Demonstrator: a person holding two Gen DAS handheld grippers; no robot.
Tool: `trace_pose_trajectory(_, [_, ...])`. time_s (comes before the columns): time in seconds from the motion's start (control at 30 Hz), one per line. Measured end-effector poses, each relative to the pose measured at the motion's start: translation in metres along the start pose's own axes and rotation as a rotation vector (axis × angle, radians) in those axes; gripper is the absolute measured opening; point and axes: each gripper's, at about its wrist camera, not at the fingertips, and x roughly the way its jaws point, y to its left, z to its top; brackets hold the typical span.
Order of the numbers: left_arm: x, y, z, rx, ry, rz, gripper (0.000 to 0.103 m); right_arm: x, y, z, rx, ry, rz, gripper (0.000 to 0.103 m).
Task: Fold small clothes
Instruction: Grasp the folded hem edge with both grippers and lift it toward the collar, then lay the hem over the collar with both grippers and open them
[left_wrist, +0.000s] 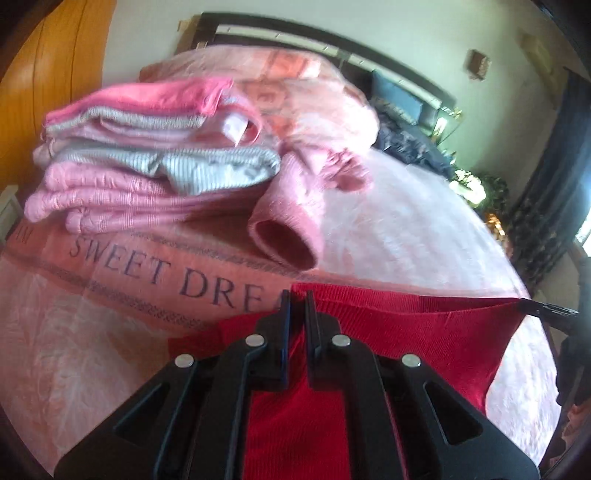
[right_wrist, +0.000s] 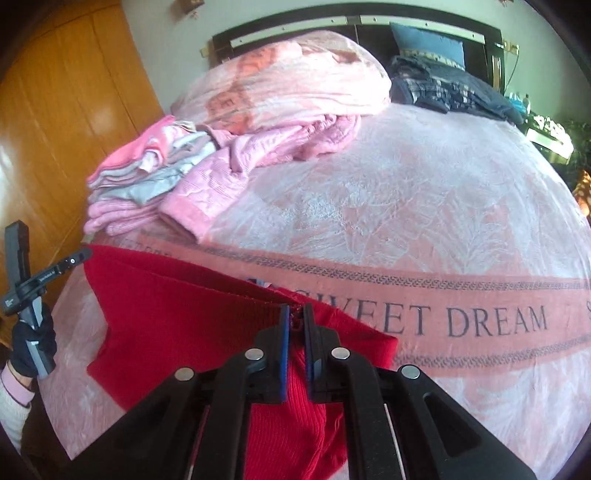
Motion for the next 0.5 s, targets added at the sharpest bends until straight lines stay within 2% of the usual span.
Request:
trace_pose_trajectory(0.13, [0.047, 0.016, -0.009, -0.028, 0.064, 0.059, 0.005, 0.049, -0.007, 0.001, -0.004, 0.053, -0.064, 0.006])
trace_pose_trajectory(0.2, [0.067, 0.022, -0.016, -0.029, 0.089, 0.086, 0.005, 0.069, -0.014, -0.002, 0.018, 0.078, -0.070, 0.006])
trace_pose_trajectory(0.43, [0.109, 0.033, -0.031, -0.030, 0.162, 0.160, 0.006, 0.118, -0.033, -0.016, 0.070, 0.146, -0.092, 0.006])
trace_pose_trajectory(0.5, [0.117, 0.040, -0.034, -0.038, 0.180, 0.192, 0.010, 0.128, -0.034, -0.018, 0.079, 0.161, -0.097, 0.007])
